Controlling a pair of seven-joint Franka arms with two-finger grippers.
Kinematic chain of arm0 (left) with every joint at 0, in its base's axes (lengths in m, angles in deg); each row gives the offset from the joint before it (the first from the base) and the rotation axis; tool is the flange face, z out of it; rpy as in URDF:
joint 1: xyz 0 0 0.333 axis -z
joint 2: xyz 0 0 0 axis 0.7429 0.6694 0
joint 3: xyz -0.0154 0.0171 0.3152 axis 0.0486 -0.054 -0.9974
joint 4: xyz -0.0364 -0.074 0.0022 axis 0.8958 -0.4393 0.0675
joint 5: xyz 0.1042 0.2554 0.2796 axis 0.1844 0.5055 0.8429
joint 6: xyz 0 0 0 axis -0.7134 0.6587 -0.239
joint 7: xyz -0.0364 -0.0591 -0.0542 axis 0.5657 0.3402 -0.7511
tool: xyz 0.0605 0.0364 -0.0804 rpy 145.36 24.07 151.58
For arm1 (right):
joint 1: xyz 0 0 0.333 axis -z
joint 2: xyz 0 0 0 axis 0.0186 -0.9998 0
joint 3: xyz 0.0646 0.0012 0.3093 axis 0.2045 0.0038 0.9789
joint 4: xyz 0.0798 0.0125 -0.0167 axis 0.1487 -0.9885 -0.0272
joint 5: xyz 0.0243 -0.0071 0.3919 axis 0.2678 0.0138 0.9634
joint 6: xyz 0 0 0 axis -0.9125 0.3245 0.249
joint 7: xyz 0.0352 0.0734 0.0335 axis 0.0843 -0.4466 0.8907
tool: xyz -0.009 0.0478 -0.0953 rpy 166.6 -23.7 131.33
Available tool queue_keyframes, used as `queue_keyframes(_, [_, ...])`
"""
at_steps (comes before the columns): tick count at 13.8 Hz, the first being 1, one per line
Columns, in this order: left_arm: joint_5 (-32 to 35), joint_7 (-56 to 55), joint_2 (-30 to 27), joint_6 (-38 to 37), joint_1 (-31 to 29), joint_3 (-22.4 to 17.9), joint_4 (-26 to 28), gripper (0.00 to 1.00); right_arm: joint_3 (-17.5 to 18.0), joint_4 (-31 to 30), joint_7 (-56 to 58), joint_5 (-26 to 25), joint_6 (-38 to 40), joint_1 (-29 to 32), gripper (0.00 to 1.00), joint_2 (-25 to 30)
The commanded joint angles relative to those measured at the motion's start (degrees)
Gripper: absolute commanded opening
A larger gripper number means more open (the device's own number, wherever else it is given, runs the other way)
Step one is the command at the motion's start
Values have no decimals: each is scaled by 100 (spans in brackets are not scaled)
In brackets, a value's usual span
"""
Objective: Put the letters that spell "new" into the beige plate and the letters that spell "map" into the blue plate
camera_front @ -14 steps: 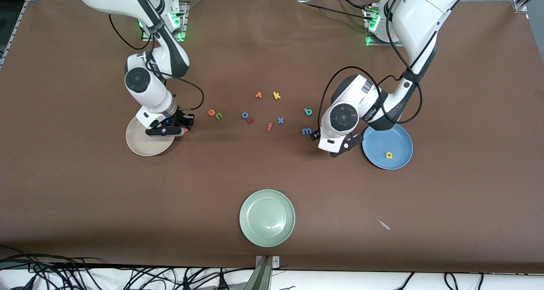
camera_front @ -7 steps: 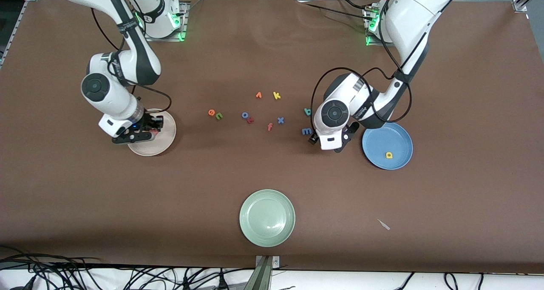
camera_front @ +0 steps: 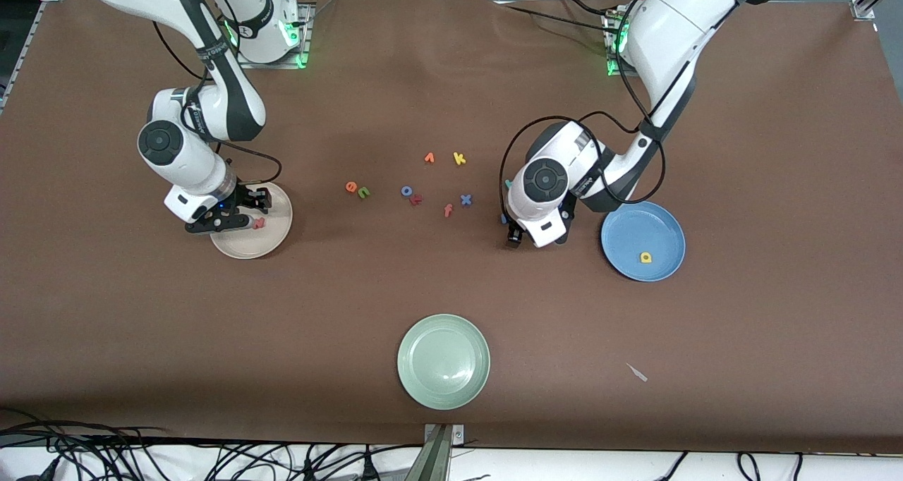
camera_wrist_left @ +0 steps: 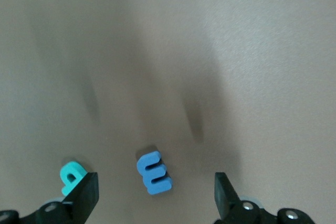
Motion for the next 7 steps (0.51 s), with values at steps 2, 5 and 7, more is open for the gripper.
queue_keyframes(2, [245, -713, 40, 614, 90, 1, 272, 82, 628, -19, -1118, -27, 148, -15, 68, 202])
queue_keyframes(5, [533, -872, 14, 809, 143, -8, 554, 76, 1121, -18, -2148, -27, 148, -41, 68, 202])
queue_keyframes(7, [623, -934, 14, 975, 151, -8, 668, 72, 1429, -18, -2710, -35, 139, -59, 68, 176])
